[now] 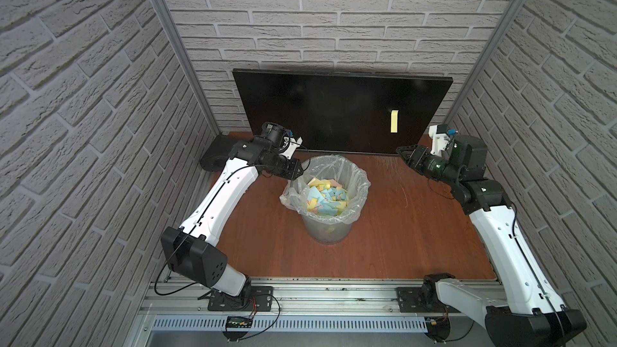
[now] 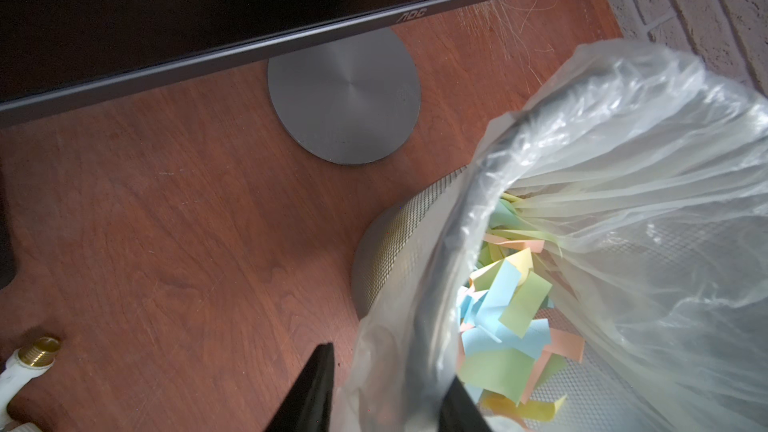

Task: Remove the sticky note from the monitor
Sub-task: Tear off the sticky note from the monitor.

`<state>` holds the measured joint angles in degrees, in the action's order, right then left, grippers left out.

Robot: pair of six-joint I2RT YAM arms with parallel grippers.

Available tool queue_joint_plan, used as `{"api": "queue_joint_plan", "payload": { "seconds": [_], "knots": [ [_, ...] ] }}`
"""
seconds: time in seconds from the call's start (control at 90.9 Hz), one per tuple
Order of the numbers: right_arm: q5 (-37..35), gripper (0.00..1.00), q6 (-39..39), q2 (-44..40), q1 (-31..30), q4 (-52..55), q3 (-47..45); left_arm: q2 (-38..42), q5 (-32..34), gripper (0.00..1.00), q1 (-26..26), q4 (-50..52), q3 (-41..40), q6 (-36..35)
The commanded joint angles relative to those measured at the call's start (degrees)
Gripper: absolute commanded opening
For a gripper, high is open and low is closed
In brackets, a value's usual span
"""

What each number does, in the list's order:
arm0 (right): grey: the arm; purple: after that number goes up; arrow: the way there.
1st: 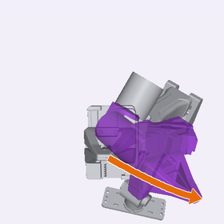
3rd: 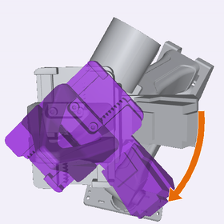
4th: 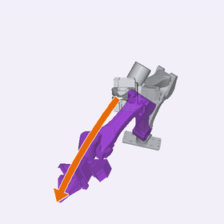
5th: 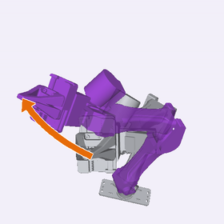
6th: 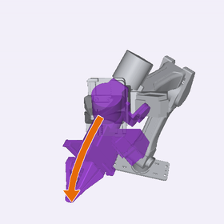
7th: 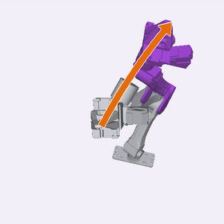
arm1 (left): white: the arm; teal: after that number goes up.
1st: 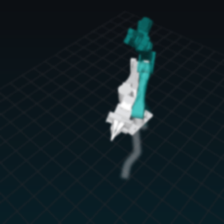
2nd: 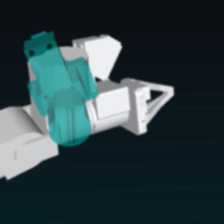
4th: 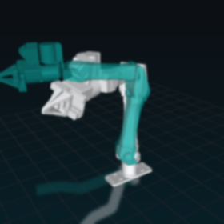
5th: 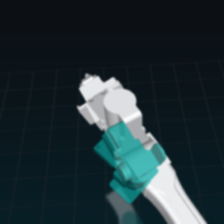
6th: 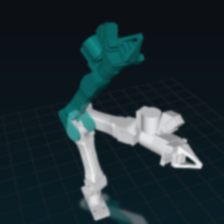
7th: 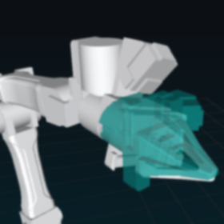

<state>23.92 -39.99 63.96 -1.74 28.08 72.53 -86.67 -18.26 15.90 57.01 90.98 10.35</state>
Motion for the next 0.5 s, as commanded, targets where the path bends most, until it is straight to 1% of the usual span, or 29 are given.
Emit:
{"api": "queue_joint_plan", "payload": {
  "seconds": [0.0, 0.132, 0.484],
  "knots": [
    [1.96, 0.39, -1.06, 1.71, 0.32, -6.08, 2.17, 0.87, 0.42, 0.37, -0.87, -0.07, 1.03, -0.32],
    [1.76, 0.4, -2.01, 3.54, 0.34, -8.95, 3.66, 0.66, 0.47, 0.38, -0.87, 0.03, 1.13, -0.33],
    [2.1, 0.42, -3.18, 8.66, 0.32, -11.75, 7.77, 0.51, 0.42, 0.37, -0.87, 0.07, 1.29, -0.33]
  ]
}}
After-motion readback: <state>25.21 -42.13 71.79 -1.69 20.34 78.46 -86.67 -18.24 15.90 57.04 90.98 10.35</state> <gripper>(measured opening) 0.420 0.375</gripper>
